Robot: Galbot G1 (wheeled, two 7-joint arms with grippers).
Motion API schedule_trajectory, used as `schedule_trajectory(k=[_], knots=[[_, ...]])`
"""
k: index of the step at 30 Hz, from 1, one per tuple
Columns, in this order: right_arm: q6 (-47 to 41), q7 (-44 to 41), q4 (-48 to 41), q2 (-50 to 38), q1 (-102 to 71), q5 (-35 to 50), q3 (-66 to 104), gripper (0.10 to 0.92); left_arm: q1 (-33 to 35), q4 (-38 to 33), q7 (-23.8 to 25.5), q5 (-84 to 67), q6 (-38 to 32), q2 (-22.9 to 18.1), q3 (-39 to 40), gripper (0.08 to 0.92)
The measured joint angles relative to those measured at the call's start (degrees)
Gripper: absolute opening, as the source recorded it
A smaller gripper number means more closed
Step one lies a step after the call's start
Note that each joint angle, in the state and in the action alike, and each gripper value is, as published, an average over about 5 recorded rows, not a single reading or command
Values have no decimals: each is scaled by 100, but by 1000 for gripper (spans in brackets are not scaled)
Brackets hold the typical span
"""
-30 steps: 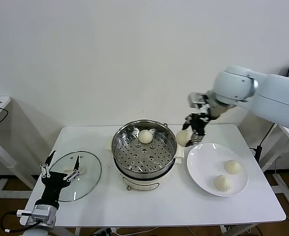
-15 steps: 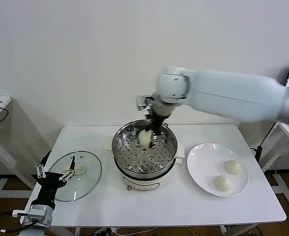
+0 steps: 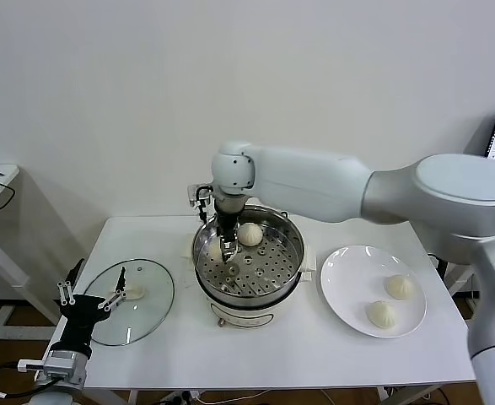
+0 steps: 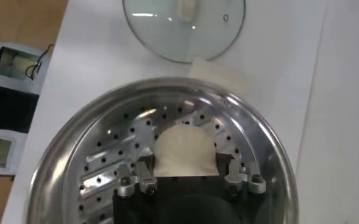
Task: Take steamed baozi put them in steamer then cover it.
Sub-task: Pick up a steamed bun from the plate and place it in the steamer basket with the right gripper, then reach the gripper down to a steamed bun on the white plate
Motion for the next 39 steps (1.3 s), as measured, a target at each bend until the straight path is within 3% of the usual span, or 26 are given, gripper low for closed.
schedule_trajectory(k=[4, 11, 18, 28, 39], knots=[[3, -9, -171, 118, -121, -84, 6, 688, 5, -1, 6, -9, -9, -1, -21, 823], [0, -21, -271, 169, -204, -125, 66, 812, 28, 5, 18, -23, -28, -4, -59, 823], [-23, -93, 110, -264, 30, 4, 146, 822, 55, -11, 12, -23, -24, -6, -36, 823], [285, -478, 1406, -2187, 736, -18, 81, 823, 104, -69, -9, 2, -14, -17, 26, 823], [1020, -958, 2174, -4430, 313, -1137, 276, 823, 188, -115, -26, 95, -14, -35, 109, 823]])
